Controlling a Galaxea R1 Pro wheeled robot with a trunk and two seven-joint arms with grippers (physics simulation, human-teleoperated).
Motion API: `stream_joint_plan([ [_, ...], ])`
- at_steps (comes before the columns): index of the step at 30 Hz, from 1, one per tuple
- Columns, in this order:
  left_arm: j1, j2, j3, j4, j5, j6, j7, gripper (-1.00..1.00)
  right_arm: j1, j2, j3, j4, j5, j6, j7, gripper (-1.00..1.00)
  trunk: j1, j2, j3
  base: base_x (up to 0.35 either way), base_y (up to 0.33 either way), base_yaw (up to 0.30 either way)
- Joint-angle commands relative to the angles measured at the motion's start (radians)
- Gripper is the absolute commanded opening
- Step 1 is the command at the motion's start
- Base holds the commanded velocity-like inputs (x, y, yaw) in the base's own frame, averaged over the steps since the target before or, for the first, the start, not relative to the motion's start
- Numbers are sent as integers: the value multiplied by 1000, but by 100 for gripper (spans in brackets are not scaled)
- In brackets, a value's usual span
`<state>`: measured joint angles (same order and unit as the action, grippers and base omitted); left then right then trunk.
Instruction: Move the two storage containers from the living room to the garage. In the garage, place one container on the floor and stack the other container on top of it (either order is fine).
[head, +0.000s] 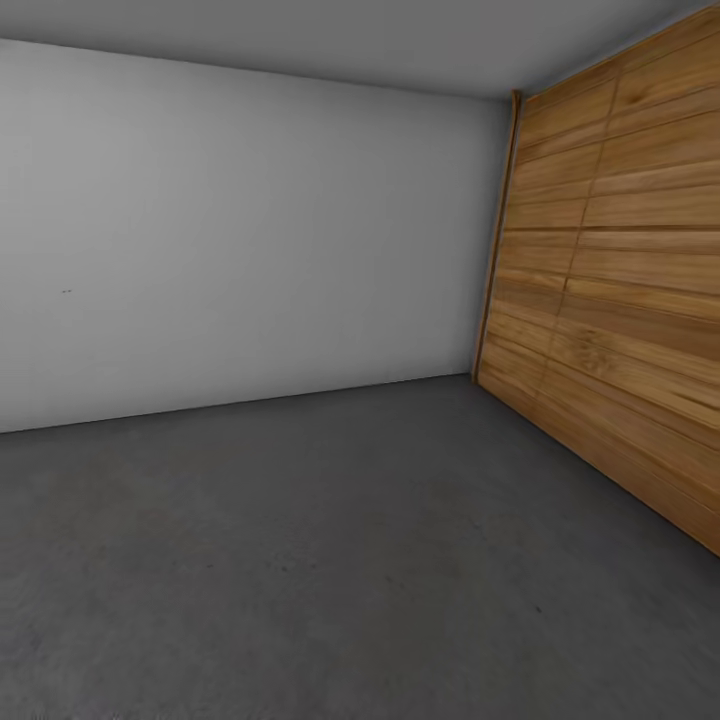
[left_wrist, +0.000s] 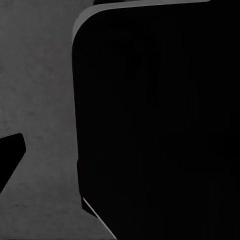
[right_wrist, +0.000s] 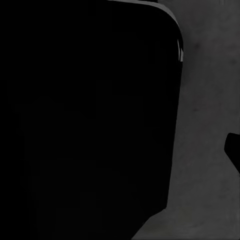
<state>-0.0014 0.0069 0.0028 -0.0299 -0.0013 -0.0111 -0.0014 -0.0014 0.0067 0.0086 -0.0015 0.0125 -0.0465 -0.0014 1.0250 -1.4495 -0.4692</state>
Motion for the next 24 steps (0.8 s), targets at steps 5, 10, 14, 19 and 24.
stream_joint_plan([
  [5, 0, 1, 0, -1, 0, -1, 0, 100, 0, 1, 2, 1, 1, -4, 0, 100, 0, 0, -1, 0, 0, 258],
  [10, 0, 1, 0, -1, 0, -1, 0, 100, 0, 2, 2, 1, 1, -14, 0, 100, 0, 0, -1, 0, 0, 279],
  [14, 0, 1, 0, -1, 0, -1, 0, 100, 0, 2, 0, 1, -1, -37, 0, 100, 0, 0, -1, 0, 0, 295],
  [19, 0, 1, 0, -1, 0, -1, 0, 100, 0, 3, -1, 1, -4, -89, -1, 100, 0, 0, -1, 0, 0, 299],
  [24, 0, 1, 0, -1, 0, -1, 0, 100, 0, 3, -1, 1, -5, -97, -2, 100, 0, 0, -1, 0, 0, 300],
])
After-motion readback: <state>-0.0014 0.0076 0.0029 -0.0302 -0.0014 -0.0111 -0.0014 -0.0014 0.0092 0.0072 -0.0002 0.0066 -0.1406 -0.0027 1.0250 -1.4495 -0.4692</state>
